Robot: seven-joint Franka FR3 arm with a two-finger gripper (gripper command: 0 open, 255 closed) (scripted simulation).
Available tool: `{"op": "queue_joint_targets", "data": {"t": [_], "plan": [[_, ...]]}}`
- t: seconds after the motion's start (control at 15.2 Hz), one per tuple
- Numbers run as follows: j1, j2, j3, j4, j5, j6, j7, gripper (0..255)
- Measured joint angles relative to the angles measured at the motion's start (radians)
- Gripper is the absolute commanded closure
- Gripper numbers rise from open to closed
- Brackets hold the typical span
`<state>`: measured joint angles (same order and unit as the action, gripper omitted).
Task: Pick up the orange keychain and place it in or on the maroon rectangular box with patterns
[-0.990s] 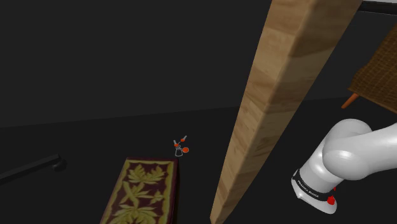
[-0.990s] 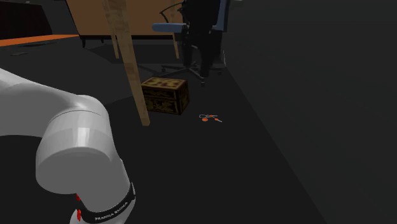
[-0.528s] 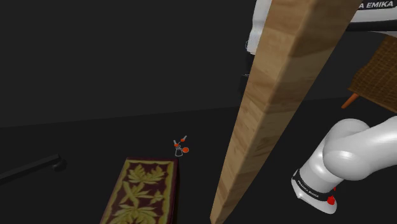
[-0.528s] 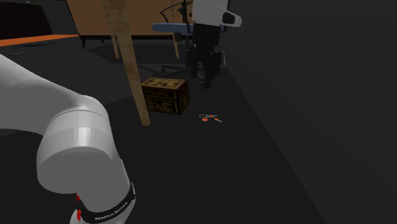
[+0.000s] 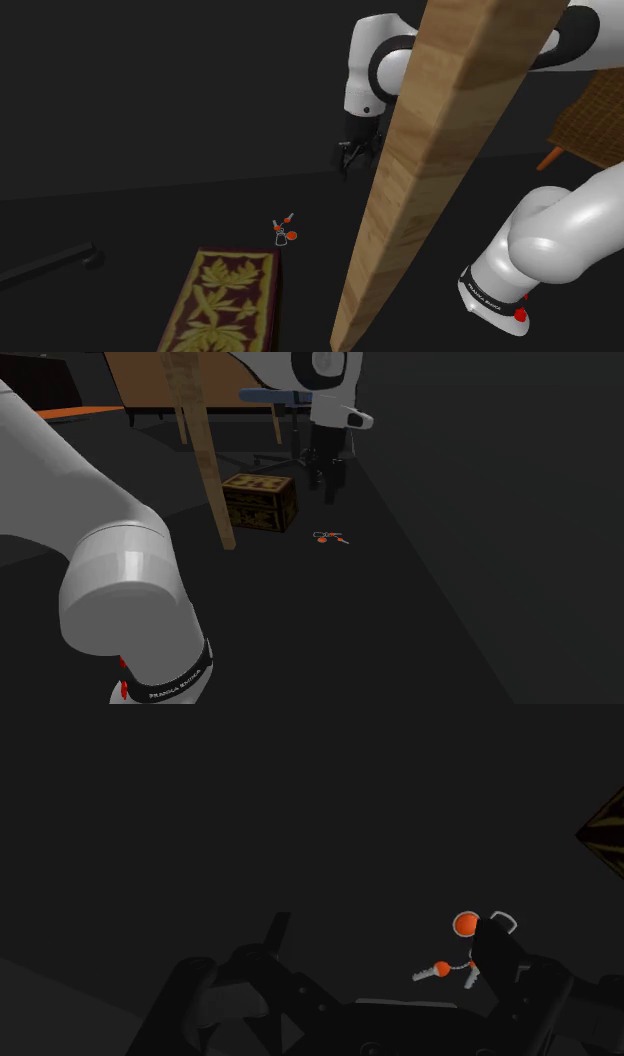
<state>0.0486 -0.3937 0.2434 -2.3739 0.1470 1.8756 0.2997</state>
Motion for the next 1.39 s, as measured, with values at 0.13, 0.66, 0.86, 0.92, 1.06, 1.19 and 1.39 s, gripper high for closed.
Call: {"op": "queue_joint_targets", "data": {"t": [0.13,0.66,0.86,0.92,1.06,1.19,1.39], "plan": [[-0.001,0.083,0.028,0.031,-0.008,0.054,0.045,0],[0.010,0.374,0.104,0.151,-0.085,0.222,0.232,0],[0.026,0.505,0.115,0.231,-0.139,0.266,0.311,0],[0.037,0.554,0.117,0.267,-0.160,0.276,0.342,0],[0.051,0.632,0.112,0.323,-0.194,0.293,0.384,0],[0.071,0.717,0.103,0.394,-0.228,0.300,0.426,0],[0.098,0.804,0.090,0.463,-0.260,0.313,0.470,0]]}}
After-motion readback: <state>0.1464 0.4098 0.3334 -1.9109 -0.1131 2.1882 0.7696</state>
